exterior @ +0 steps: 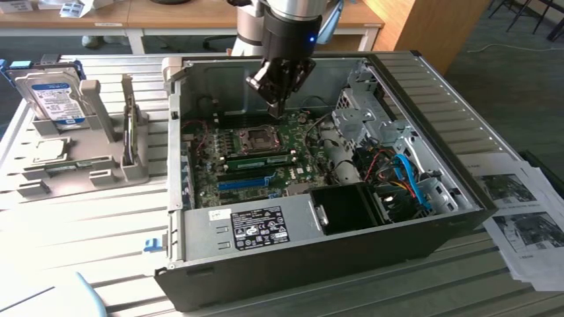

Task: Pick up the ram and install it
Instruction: 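Press down the ram until it locks into place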

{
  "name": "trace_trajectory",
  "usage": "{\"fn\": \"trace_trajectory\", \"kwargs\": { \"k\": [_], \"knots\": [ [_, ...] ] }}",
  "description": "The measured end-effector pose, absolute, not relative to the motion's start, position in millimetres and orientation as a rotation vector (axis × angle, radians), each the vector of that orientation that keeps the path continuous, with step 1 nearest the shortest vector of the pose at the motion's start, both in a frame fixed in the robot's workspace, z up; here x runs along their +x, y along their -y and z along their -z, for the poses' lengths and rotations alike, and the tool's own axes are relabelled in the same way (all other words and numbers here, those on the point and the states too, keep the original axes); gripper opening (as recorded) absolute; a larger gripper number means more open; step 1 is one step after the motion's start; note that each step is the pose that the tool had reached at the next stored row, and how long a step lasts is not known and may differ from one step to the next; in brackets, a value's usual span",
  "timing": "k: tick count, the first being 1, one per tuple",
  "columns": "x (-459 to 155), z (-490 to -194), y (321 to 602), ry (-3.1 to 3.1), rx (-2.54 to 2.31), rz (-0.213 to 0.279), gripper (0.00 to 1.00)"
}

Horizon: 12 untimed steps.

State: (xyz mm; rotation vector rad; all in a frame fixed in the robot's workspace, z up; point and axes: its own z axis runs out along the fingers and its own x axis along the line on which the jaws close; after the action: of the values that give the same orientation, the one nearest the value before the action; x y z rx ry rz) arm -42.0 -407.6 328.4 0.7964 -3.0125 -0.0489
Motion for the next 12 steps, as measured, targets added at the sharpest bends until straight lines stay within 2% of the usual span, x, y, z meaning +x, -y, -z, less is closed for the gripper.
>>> {"fn": "trace_trajectory", "kwargs": {
  "k": [12],
  "knots": [
    [-42.0, -326.5, 407.6, 3.084, 0.468, 0.053, 0.09]
  ]
}}
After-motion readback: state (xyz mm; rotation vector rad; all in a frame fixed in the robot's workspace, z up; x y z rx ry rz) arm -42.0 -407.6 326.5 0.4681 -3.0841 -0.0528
